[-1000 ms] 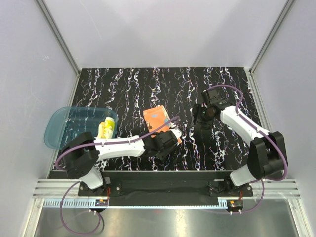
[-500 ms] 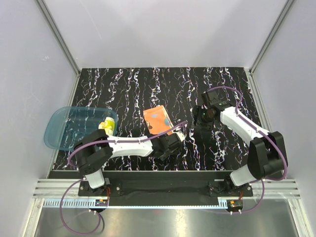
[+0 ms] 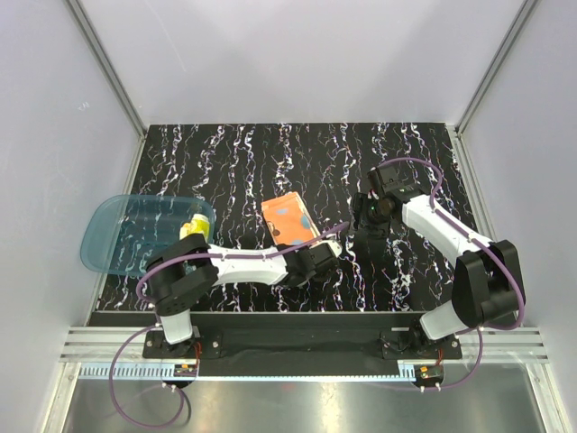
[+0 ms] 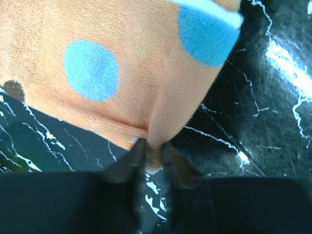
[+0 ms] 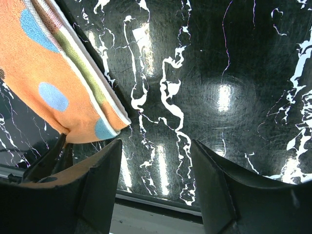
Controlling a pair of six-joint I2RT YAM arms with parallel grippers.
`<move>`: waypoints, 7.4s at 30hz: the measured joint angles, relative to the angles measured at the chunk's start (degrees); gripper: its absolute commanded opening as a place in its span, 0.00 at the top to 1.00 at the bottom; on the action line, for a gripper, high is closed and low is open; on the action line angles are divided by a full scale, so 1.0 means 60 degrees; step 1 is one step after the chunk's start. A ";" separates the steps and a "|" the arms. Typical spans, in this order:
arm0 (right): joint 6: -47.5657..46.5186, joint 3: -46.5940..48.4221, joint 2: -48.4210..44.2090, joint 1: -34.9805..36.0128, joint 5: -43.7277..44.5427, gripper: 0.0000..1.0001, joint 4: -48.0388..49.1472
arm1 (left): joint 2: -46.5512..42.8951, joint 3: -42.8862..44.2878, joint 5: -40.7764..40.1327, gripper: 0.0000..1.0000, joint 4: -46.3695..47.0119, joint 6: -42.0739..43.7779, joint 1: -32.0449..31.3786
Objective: Roll the towels
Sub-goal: Roll the towel
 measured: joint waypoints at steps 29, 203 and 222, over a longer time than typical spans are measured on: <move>0.1293 -0.2244 -0.1198 -0.0521 -0.2390 0.27 0.1351 | 0.0066 0.1566 0.5876 0.98 0.1086 -0.4200 0.0820; 0.0426 -0.2076 -0.0856 -0.1162 -0.4397 0.48 0.1781 | 0.0736 -0.4648 1.0983 0.77 1.1795 -1.1391 0.4561; 0.1563 -0.3140 0.1202 0.0339 -0.4765 0.37 0.5289 | 0.1381 -0.5031 1.1220 0.78 1.2739 -1.1857 0.5311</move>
